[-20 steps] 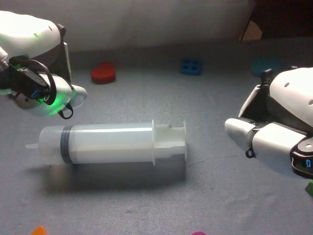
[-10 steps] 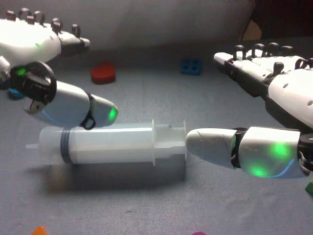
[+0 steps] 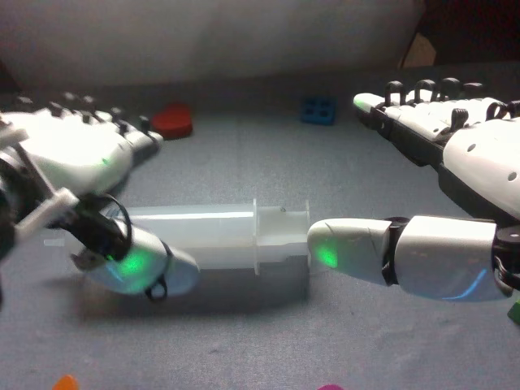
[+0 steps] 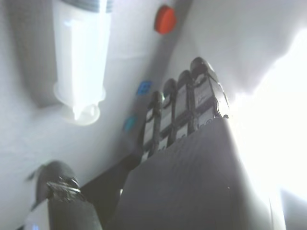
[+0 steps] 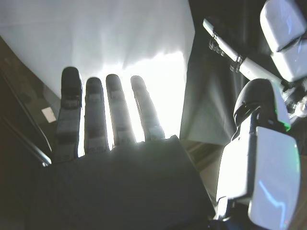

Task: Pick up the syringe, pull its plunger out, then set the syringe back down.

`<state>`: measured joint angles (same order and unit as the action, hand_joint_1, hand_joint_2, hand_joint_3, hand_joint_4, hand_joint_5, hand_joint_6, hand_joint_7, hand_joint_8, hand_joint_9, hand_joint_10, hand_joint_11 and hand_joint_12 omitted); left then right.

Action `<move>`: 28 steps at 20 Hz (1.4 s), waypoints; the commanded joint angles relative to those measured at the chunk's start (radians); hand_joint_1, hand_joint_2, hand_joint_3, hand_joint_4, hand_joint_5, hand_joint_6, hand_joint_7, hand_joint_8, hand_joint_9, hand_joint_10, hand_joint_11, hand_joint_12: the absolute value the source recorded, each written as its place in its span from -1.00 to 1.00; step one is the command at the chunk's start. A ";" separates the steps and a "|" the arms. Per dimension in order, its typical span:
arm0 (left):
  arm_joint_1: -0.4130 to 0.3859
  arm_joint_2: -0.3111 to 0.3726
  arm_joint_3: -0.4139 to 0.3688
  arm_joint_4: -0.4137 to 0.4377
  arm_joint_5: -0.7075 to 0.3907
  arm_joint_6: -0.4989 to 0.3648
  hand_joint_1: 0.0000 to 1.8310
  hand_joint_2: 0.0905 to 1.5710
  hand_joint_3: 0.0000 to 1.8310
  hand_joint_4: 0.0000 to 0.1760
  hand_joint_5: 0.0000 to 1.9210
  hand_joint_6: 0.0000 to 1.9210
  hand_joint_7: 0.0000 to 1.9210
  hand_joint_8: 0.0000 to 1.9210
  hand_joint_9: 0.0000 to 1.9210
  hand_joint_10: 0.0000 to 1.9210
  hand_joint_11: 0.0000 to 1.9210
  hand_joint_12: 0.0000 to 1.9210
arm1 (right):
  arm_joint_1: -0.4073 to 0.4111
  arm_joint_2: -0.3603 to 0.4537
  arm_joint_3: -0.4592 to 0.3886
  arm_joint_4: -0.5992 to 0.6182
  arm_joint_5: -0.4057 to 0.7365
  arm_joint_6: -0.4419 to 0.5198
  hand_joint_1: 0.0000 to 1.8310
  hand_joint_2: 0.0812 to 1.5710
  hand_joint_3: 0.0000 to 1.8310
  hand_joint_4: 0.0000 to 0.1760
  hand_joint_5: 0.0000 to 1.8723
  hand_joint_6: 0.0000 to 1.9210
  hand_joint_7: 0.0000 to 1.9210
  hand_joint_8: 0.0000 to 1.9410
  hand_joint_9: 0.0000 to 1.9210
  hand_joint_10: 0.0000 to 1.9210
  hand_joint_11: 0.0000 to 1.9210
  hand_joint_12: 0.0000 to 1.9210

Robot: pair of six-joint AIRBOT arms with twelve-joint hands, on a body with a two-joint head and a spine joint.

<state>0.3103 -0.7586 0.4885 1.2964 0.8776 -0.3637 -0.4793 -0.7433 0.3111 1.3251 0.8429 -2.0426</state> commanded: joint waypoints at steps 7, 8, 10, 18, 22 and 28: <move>0.127 -0.165 0.068 0.301 0.029 -0.240 -0.05 0.22 -0.99 -1.00 -1.00 -1.00 -1.00 -1.00 -1.00 -1.00 -1.00 -0.95 | 0.007 -0.001 -0.004 -0.073 0.038 0.006 -0.88 0.11 -1.00 -0.57 -1.00 -1.00 -0.98 -1.00 -0.99 -1.00 -1.00 -0.41; 0.135 -0.196 0.081 0.302 0.063 -0.242 -0.03 0.24 -0.99 -1.00 -1.00 -1.00 -1.00 -1.00 -1.00 -1.00 -1.00 -0.96 | 0.007 -0.001 -0.004 -0.073 0.038 0.007 -0.88 0.11 -1.00 -0.57 -1.00 -1.00 -0.98 -1.00 -0.99 -1.00 -1.00 -0.40; 0.142 -0.233 0.095 0.295 0.133 -0.271 -0.05 0.25 -0.99 -1.00 -1.00 -1.00 -1.00 -1.00 -1.00 -1.00 -1.00 -0.96 | 0.007 -0.001 -0.004 -0.073 0.037 0.008 -0.88 0.11 -1.00 -0.58 -1.00 -1.00 -0.98 -1.00 -0.99 -1.00 -1.00 -0.40; 0.176 -0.354 0.164 0.257 0.282 -0.312 -0.09 0.26 -0.99 -1.00 -1.00 -1.00 -1.00 -1.00 -1.00 -1.00 -1.00 -0.96 | 0.007 -0.001 -0.003 -0.073 0.035 0.009 -0.87 0.12 -1.00 -0.59 -1.00 -1.00 -0.98 -1.00 -0.99 -1.00 -1.00 -0.43; 0.209 -0.411 0.222 0.257 0.306 -0.338 -0.08 0.27 -0.99 -1.00 -1.00 -1.00 -0.99 -1.00 -1.00 -1.00 -1.00 -0.96 | 0.007 -0.001 -0.003 -0.073 0.037 0.009 -0.87 0.12 -1.00 -0.59 -1.00 -1.00 -0.98 -1.00 -0.99 -1.00 -1.00 -0.47; 0.224 -0.461 0.302 0.256 0.287 -0.346 -0.05 0.26 -0.99 -1.00 -1.00 -1.00 -0.99 -1.00 -1.00 -1.00 -1.00 -0.96 | 0.006 -0.002 -0.003 -0.073 0.035 0.010 -0.88 0.12 -1.00 -0.58 -1.00 -1.00 -0.98 -1.00 -0.98 -1.00 -1.00 -0.48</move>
<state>0.5400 -1.2198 0.7921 1.4715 1.1316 -0.7101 -0.4793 -0.7433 0.3111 1.3243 0.8375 -2.0418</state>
